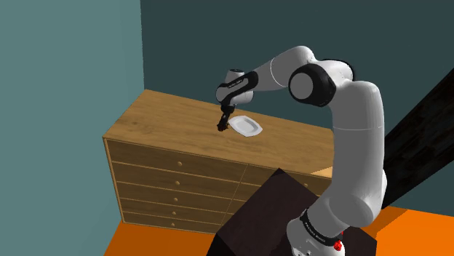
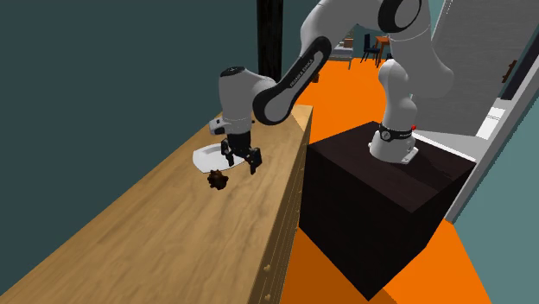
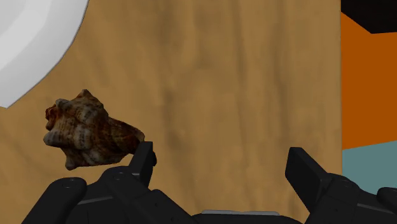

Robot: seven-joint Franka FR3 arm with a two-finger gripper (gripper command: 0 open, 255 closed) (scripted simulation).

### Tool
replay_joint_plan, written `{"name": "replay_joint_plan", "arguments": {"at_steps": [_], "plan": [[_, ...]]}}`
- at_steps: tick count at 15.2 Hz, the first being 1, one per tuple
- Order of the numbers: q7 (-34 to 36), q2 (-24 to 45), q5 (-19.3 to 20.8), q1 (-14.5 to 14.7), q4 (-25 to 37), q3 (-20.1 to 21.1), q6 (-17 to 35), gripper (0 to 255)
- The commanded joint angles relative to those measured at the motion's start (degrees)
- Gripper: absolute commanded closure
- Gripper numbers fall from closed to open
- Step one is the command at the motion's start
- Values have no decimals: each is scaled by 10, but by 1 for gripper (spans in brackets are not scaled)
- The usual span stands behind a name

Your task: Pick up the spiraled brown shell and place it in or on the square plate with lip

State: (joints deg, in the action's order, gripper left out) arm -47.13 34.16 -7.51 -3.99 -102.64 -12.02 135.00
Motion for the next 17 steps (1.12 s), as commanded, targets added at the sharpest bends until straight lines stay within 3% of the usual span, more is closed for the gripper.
{"name": "replay_joint_plan", "arguments": {"at_steps": [1,12,13,17], "plan": [[-2,11,-2,-2,3,2,9,0],[-4,25,-6,-4,3,5,22,0],[-4,25,-6,-4,3,5,22,255],[-4,25,-6,-4,3,5,22,255]]}}
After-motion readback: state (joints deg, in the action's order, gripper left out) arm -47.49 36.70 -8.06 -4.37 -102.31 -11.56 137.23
